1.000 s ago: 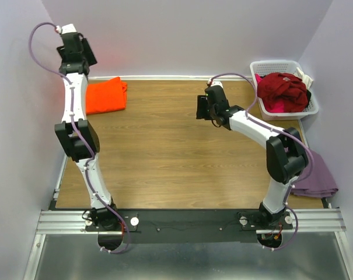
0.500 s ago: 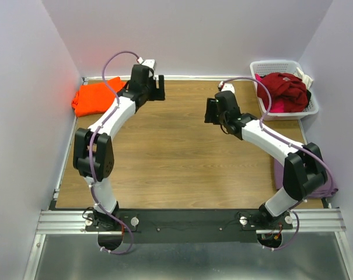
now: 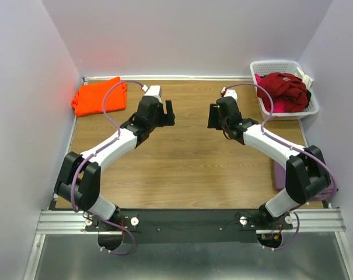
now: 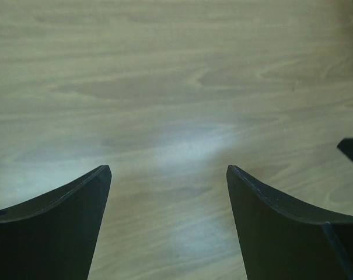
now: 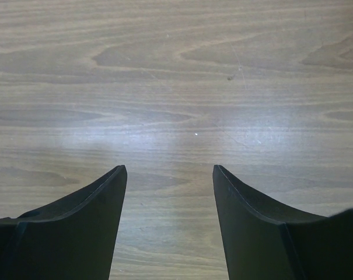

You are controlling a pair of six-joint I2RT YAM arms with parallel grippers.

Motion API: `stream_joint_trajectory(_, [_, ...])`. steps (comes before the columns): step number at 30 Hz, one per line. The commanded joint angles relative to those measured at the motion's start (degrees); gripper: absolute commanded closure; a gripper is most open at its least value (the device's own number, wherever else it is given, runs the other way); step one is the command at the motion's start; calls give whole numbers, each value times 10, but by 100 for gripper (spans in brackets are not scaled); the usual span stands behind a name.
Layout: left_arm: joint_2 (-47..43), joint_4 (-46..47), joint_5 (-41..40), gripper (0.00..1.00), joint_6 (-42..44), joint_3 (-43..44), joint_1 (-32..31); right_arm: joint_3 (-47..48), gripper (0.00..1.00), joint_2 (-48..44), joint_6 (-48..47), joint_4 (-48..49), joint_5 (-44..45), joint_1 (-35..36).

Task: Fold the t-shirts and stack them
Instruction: Put the neatly folded tshirt into the corner of the board with the left arm

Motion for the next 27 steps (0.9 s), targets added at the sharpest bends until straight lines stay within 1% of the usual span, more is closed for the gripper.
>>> stream_joint_trajectory(1, [-27,48,-97,11,-9,-57,-43,-39,30,-13,6,25,7,-4])
stream_joint_trajectory(5, [-54,74,-155,10,15,-93,-86,-75,30,-28,-5,62,0,-4])
stream_joint_trajectory(11, [-91,123,-204,9,29,-134,-98,-106,30,-49,-25,105,13,-4])
stream_joint_trajectory(12, [-95,134,-211,9,36,-142,-99,-114,30,-52,-29,127,15,-4])
stream_joint_trajectory(17, [-115,167,-220,9,44,-157,-101,-141,30,-84,-48,154,47,-4])
stream_joint_trajectory(22, [-114,180,-220,9,44,-152,-102,-145,30,-86,-51,165,46,-4])
stream_joint_trajectory(23, [-114,183,-238,7,78,-153,-103,-147,30,-87,-51,165,45,-4])
stream_joint_trajectory(27, [-127,195,-248,6,82,-168,-104,-148,30,-85,-51,168,51,-4])
